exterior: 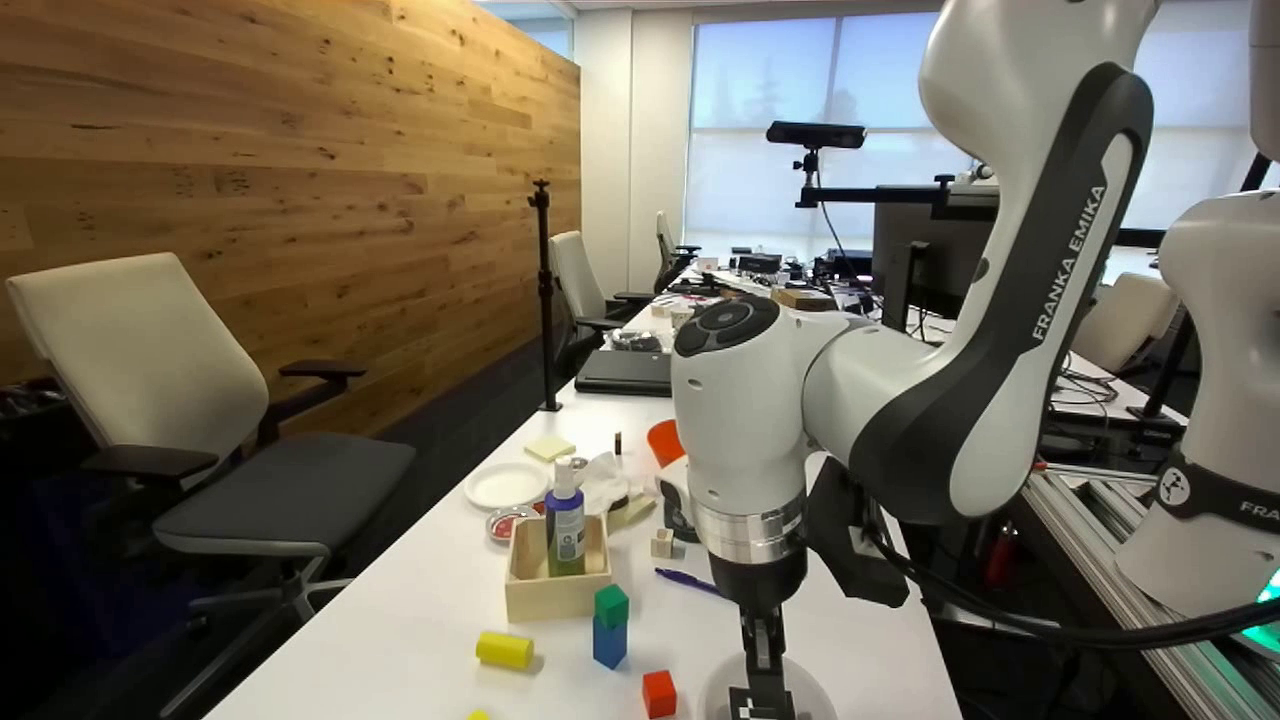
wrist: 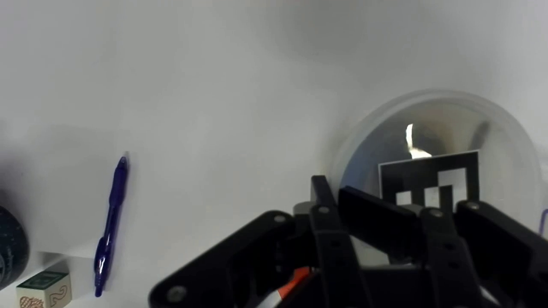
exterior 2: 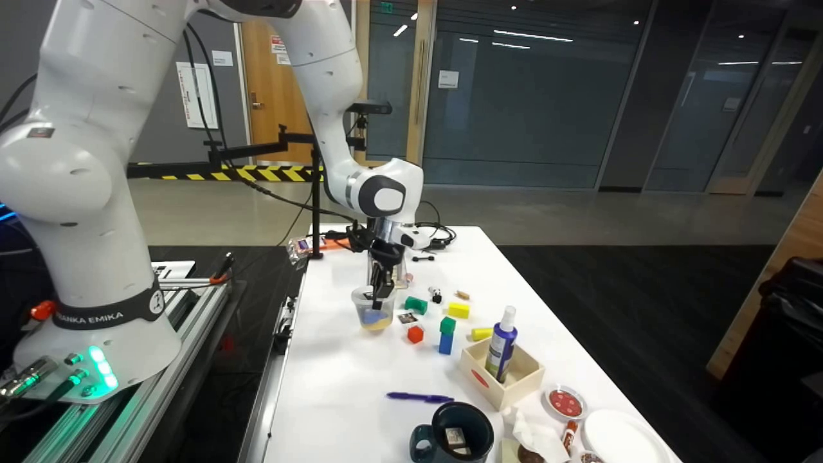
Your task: Put the blue bottle inside the small crate, then place the clear lid on the table
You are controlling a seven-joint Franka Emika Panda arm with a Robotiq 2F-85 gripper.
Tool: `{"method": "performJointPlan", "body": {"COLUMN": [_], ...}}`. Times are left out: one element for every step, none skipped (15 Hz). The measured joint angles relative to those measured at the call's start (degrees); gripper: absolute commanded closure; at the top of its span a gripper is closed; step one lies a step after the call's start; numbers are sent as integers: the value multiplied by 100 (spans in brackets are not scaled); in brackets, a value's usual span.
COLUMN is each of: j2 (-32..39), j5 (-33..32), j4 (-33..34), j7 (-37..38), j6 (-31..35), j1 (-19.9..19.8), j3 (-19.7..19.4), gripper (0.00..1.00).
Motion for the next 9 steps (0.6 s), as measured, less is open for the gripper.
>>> {"method": "performJointPlan", "body": {"j2": [25, 53, 82, 108, 130, 148, 161, 169, 172], "j5": [4, 9, 13, 14, 15, 17, 17, 17, 17], "j4": [0, 0, 1, 1, 1, 2, 2, 2, 2], "j7": [-5, -12, -14, -16, -16, -17, -17, -17, -17], "j6": [-11, -13, -14, -14, -16, -19, -19, -19, -19], "j1": [-46, -95, -133, -160, -187, -200, -202, -201, -201], "j3": [27, 59, 87, 108, 130, 143, 145, 145, 145], "gripper": [87, 66, 63, 62, 90, 91, 94, 100, 100]}}
